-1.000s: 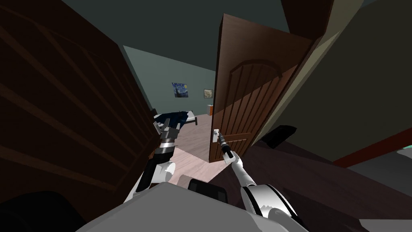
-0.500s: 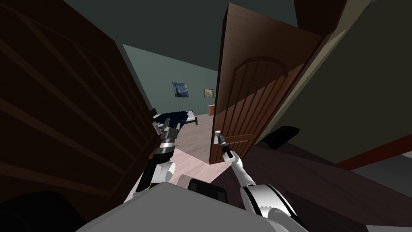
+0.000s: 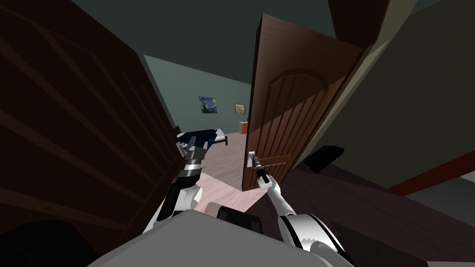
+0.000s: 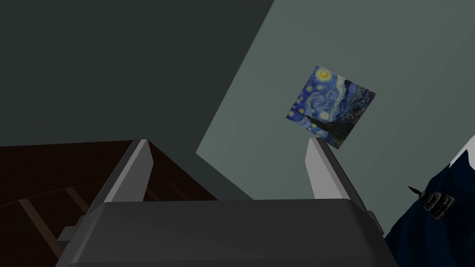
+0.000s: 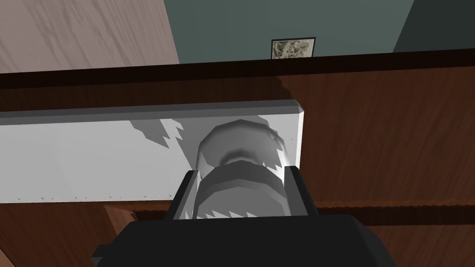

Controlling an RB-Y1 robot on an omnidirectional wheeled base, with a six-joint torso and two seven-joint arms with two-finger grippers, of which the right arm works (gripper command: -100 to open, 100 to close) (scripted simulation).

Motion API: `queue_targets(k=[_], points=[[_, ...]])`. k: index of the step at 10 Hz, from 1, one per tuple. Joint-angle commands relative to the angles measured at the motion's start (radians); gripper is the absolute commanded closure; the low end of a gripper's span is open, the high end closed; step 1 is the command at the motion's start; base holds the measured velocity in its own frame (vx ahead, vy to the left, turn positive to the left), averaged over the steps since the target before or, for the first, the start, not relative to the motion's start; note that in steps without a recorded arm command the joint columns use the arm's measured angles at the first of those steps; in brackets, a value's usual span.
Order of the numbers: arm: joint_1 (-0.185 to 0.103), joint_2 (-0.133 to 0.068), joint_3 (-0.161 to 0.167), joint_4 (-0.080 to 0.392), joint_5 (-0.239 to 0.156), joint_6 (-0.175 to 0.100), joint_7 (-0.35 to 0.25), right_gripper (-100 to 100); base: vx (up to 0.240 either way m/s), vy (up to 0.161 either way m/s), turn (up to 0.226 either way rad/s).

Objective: Push the door open

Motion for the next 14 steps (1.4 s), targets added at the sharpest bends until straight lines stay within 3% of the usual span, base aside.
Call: queue_targets(k=[1, 6, 14], points=[[-0.006, -0.012, -0.015, -0.010, -0.007, 0.003, 0.007, 100, 0.148, 0.110, -0.044], [-0.002, -0.031, -0.052, -0.012, -0.025, 0.007, 0.027, 100, 0.169, 0.122, -0.037], [0.008, -0.061, -0.145, -0.017, -0.070, 0.020, 0.077, 100, 0.158, 0.145, -0.066]])
